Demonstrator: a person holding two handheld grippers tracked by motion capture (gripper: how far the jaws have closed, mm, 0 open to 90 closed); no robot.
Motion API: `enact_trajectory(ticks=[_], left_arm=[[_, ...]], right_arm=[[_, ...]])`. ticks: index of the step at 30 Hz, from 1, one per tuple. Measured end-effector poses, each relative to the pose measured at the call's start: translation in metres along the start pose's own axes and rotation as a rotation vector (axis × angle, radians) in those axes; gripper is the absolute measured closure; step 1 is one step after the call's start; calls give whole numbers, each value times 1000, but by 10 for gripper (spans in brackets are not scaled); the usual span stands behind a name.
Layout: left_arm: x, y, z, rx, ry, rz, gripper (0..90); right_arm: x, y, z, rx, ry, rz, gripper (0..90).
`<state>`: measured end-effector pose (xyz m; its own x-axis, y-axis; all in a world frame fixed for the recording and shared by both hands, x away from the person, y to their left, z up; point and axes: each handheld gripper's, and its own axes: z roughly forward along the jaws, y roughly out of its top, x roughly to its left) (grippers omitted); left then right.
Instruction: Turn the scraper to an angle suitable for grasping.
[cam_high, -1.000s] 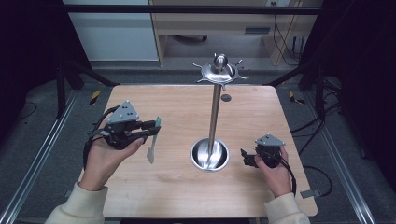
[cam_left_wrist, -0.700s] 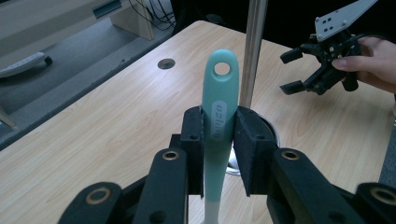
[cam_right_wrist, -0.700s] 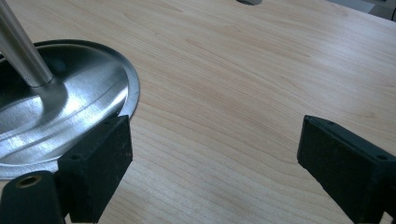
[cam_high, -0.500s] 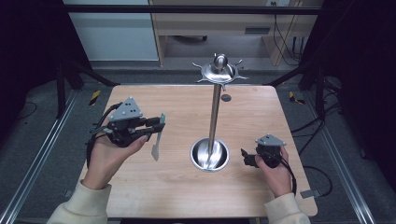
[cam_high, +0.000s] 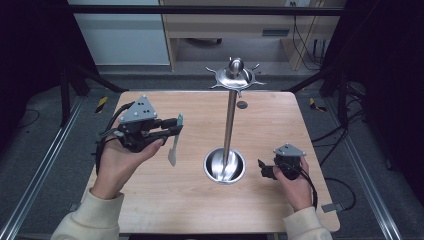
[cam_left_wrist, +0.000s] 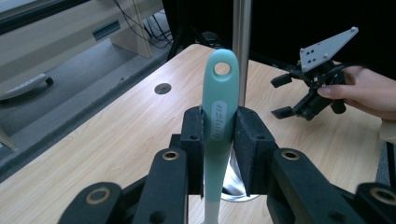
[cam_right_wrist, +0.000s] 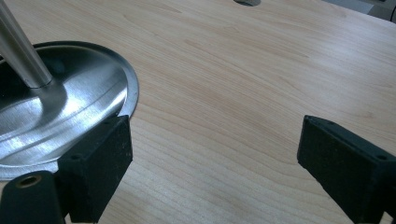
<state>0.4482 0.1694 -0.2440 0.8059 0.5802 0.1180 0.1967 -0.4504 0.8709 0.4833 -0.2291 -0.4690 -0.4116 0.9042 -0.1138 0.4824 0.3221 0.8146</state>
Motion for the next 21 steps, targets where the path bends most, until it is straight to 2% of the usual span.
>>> enact_trajectory(ticks=[6, 21], left_arm=[[-3, 7, 0, -9, -4, 9, 740], [-5, 11, -2, -34, -10, 1, 740]], right_arm=[[0, 0, 0, -2, 0, -2, 107], [1, 0, 0, -1, 5, -3, 106]])
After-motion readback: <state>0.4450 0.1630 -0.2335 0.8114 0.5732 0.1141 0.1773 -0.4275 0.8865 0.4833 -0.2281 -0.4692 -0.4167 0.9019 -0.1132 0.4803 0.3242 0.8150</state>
